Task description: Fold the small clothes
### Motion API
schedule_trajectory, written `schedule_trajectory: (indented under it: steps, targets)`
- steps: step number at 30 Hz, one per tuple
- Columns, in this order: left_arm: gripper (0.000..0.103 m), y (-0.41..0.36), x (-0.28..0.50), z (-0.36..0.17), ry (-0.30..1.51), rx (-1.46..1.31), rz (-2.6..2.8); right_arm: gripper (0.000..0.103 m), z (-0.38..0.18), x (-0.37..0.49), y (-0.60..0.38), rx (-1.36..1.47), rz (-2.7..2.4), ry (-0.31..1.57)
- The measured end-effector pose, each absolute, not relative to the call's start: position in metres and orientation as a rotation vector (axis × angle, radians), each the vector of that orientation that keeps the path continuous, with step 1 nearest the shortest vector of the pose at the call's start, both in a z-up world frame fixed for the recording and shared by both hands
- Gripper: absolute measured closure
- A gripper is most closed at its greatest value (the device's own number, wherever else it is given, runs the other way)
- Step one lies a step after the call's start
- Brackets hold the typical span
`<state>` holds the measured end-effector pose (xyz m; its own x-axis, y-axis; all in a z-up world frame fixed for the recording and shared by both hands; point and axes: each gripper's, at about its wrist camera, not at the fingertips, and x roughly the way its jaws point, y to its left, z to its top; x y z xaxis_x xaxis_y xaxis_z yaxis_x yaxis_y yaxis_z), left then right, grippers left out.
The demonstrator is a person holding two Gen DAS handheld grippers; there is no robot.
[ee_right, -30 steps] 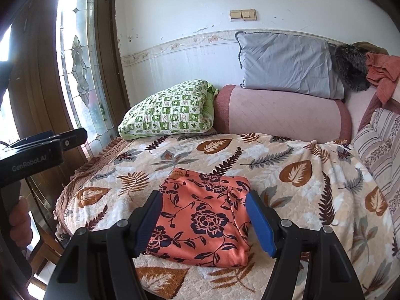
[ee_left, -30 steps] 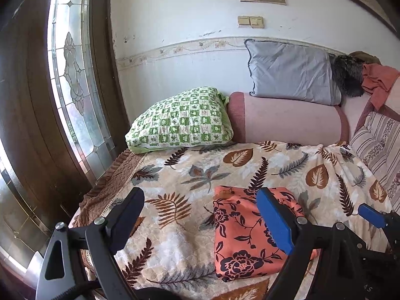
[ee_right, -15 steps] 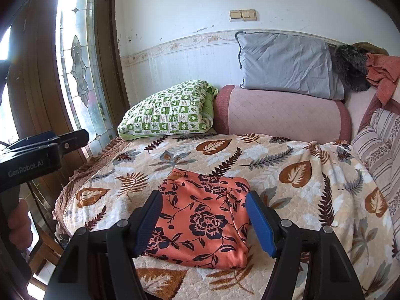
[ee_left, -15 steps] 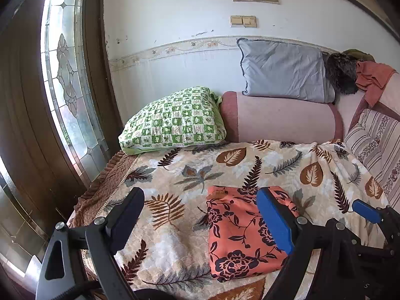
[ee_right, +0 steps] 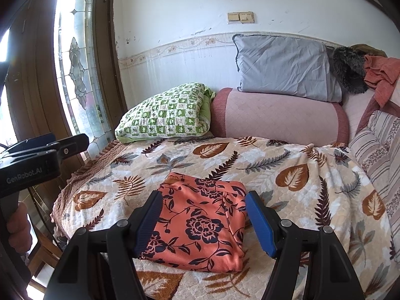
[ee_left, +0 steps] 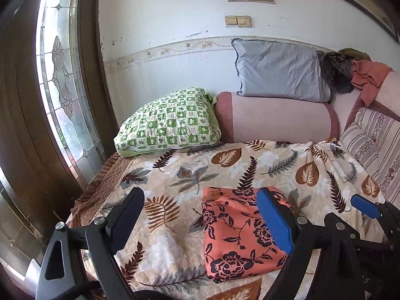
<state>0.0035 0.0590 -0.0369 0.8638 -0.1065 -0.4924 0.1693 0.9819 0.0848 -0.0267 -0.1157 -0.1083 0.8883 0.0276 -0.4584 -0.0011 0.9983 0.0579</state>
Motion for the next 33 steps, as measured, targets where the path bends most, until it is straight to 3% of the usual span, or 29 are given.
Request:
schedule_trajectory:
  steps: [16,25,33]
  targets:
    - [0.012,0.062,0.0,-0.036,0.5,0.122,-0.154,0.031,-0.103,-0.032,-0.119,0.062,-0.001,0.455]
    - [0.012,0.079,0.0,-0.033,0.487,0.096,-0.139,0.031,-0.072,-0.034,-0.112,0.061,-0.022,0.356]
    - [0.012,0.101,0.005,-0.036,0.497,0.077,-0.124,0.031,-0.082,-0.024,-0.087,0.046,0.004,0.401]
